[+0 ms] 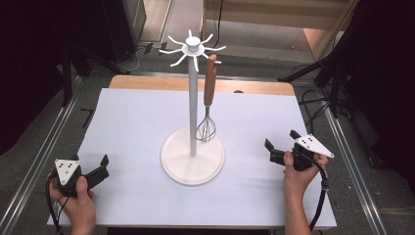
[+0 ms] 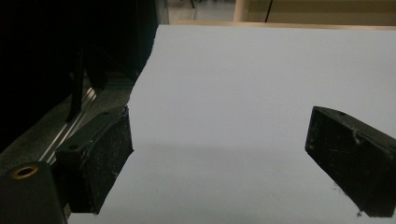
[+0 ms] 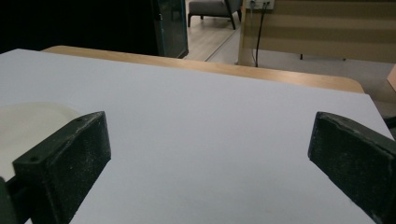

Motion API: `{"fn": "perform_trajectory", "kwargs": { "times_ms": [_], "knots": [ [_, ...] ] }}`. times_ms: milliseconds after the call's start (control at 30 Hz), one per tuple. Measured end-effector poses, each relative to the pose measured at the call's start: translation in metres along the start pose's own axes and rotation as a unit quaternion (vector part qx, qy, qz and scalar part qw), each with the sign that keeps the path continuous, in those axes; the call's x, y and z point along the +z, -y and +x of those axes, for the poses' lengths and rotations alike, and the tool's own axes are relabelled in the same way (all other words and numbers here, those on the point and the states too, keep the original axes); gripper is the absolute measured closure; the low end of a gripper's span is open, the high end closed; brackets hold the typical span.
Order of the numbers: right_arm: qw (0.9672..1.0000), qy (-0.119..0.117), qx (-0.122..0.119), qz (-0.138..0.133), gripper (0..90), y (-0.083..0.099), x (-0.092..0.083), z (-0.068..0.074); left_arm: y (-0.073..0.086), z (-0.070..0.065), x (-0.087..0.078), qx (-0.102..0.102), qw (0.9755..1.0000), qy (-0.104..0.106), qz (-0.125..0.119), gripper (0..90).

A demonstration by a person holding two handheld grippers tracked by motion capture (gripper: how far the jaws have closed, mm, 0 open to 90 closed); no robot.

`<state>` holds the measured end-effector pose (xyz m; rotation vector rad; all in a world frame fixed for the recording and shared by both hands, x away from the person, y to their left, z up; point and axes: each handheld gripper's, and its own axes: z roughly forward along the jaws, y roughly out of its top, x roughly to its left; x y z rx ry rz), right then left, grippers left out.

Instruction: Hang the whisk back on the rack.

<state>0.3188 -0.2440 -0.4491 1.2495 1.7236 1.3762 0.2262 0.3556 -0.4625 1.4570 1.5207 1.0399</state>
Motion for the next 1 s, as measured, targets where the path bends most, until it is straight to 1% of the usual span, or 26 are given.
{"fn": "perform_trajectory", "kwargs": {
  "times_ms": [67, 100, 167, 333, 467, 667, 700, 733, 767, 833, 900, 1000],
  "knots": [
    [0.9999, 0.004, 0.01, 0.001, 0.0, 0.003, -0.002, -0.006, 0.0, 0.0, 0.0, -0.002, 1.0, 0.0, 0.0, 8.2],
    [0.9999, 0.011, 0.008, 0.003, 0.0, 0.005, -0.003, -0.009, 0.0, 0.0, 0.0, -0.002, 1.0, 0.001, 0.001, 8.2],
    [0.9998, 0.017, 0.011, 0.002, 0.0, 0.007, -0.006, -0.014, 0.0, 0.0, 0.0, -0.003, 1.0, 0.001, 0.001, 8.2],
    [0.9991, 0.037, 0.023, 0.006, 0.0, 0.015, -0.014, -0.029, 0.0, 0.001, 0.0, -0.003, 1.0, 0.001, 0.003, 8.2],
    [0.998, 0.047, 0.043, 0.002, 0.0, 0.022, -0.021, -0.042, 0.0, 0.001, 0.0, -0.004, 1.0, -0.001, 0.004, 8.1],
    [0.9961, 0.061, 0.064, 0.0, 0.0, 0.031, -0.03, -0.055, 0.0, 0.001, 0.001, -0.004, 1.0, -0.001, 0.004, 8.1],
    [0.9955, 0.057, 0.076, -0.002, 0.0, 0.034, -0.03, -0.057, 0.0, 0.001, 0.001, -0.004, 1.0, -0.001, 0.004, 8.1],
    [0.9947, 0.055, 0.087, -0.004, 0.0, 0.036, -0.03, -0.058, 0.0, 0.001, 0.001, -0.004, 1.0, -0.001, 0.004, 8.1],
    [0.9942, 0.056, 0.091, -0.001, 0.0, 0.037, -0.029, -0.059, 0.0, 0.001, 0.001, -0.004, 1.0, -0.001, 0.004, 8.2],
    [0.994, 0.061, 0.091, 0.004, 0.1, 0.039, -0.027, -0.058, 0.0, 0.0, 0.001, -0.001, 1.0, -0.002, 0.004, 8.1],
    [0.9943, 0.066, 0.084, 0.006, 0.1, 0.04, -0.025, -0.057, 0.0, -0.001, 0.001, 0.0, 1.0, -0.002, 0.005, 8.1],
    [0.9944, 0.069, 0.079, 0.007, 0.3, 0.041, -0.024, -0.055, 0.0, -0.001, 0.001, 0.004, 1.0, -0.003, 0.005, 8.1]
  ]
}}
